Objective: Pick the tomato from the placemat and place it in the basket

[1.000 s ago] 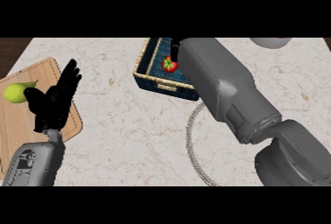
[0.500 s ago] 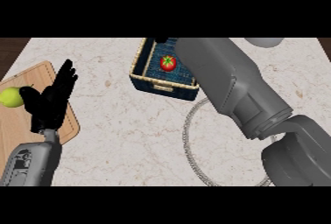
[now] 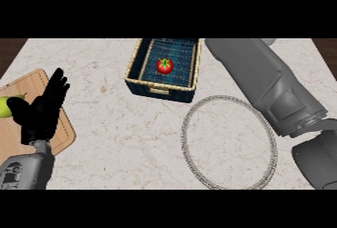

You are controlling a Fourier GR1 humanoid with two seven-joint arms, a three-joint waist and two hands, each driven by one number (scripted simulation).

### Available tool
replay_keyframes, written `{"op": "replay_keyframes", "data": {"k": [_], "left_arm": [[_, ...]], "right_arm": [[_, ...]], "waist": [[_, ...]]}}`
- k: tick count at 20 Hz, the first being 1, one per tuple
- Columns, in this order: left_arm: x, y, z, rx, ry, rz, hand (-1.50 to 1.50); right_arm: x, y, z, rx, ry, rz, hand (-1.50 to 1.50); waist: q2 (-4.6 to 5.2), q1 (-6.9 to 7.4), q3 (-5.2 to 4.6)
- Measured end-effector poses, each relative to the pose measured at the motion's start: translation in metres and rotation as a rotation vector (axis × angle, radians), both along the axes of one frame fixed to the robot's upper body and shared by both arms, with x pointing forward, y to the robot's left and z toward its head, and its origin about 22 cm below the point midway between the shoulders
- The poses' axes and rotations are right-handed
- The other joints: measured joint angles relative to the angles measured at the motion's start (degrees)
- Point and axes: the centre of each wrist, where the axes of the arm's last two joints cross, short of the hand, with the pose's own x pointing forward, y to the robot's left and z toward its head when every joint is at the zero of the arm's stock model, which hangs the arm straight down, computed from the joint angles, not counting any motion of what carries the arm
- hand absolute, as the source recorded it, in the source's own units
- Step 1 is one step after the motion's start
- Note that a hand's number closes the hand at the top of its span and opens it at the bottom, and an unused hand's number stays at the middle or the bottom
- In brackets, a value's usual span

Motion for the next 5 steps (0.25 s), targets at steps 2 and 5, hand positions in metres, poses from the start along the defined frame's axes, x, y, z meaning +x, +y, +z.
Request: {"op": "replay_keyframes", "data": {"k": [2, 5], "left_arm": [[-0.001, 0.005, 0.001, 0.002, 0.002, 0.013, 0.0], [-0.004, 0.004, -0.003, 0.002, 0.003, 0.016, 0.0]], "right_arm": [[0.001, -0.017, -0.006, 0.021, 0.003, 0.01, -1.5], [0.002, -0.043, -0.011, 0.054, 0.001, 0.033, -1.5]], "waist": [[-0.19, -0.64, 0.01], [-0.34, -1.1, 0.01]]}}
